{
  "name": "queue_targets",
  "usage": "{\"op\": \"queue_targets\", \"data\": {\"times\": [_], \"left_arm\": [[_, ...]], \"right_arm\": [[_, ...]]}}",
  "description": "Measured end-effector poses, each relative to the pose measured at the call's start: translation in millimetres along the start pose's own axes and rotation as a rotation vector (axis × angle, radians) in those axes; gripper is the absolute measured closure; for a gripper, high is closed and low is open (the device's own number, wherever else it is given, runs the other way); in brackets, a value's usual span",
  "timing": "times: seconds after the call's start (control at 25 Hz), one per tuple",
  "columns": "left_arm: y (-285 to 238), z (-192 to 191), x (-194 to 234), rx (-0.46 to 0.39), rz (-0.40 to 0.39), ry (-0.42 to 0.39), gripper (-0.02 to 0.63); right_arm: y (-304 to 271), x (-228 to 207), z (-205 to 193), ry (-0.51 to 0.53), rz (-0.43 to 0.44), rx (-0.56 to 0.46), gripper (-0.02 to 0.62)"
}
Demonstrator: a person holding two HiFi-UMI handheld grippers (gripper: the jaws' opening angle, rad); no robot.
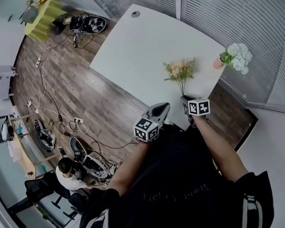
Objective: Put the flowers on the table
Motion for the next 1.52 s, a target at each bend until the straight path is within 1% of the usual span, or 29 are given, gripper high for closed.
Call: {"op": "queue_targets", "data": {"times": [0.12,0.2,0.24,0.4,0.52,0.6,0.64,0.68,0.72,0.76,0.96,1.2,1.52], "left_arm": [[3.3,-0.2,-1.4,0.002,-0.004,0.000,0.588],[4.6,-0.7,-1.4,0.004,-0.006,-0.001,0.588],[4.5,-1.0,-1.0,0.005,-0.007,-0.001,0.588],[5.8,-2.5,-0.5,0.008,-0.006,0.000,0.588],[7.5,-4.4,-0.8,0.003,-0.008,0.000,0.588],[9.2,-5.4,-1.7,-0.002,-0.010,0.001,0.588],[10.1,-5.7,-2.3,-0.004,-0.011,0.002,0.588],[11.0,-5.8,-2.8,-0.006,-0.012,0.002,0.588],[11.9,-5.7,-3.3,-0.007,-0.012,0.002,0.588],[12.9,-5.8,-4.0,-0.008,-0.013,0.002,0.588],[17.4,-6.6,-10.0,-0.023,-0.016,0.000,0.588],[22.1,-9.6,-14.7,-0.041,-0.018,-0.005,0.588],[28.9,1.9,-26.0,-0.094,-0.033,-0.030,0.588]], "right_arm": [[0.3,5.6,1.0,0.010,0.021,-0.015,0.539],[-0.3,8.3,0.8,0.009,0.029,-0.017,0.468],[-0.4,7.9,0.5,0.013,0.023,-0.014,0.447],[3.8,5.1,-0.4,0.031,-0.012,-0.021,0.429],[11.1,8.0,2.7,0.051,-0.006,-0.046,0.428],[18.4,10.8,4.7,0.076,-0.008,-0.066,0.437],[22.3,11.8,5.2,0.086,-0.015,-0.077,0.473],[26.2,12.9,5.8,0.096,-0.023,-0.088,0.527],[29.9,14.6,6.6,0.106,-0.029,-0.100,0.546],[33.2,16.8,7.3,0.117,-0.029,-0.111,0.552],[50.9,28.9,9.3,0.181,-0.025,-0.170,0.561],[70.7,47.3,14.1,0.231,-0.008,-0.243,0.565],[111.9,77.0,32.8,0.308,0.016,-0.407,0.565]]}}
Point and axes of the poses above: the fingertips, and each gripper's own axes: y backward along the fingers, x to its left, z out of its top, the point moved 7 cm from there along y, backward along the fingers, and after that the axes turned 11 degrees about y, right-handed, at the moved point
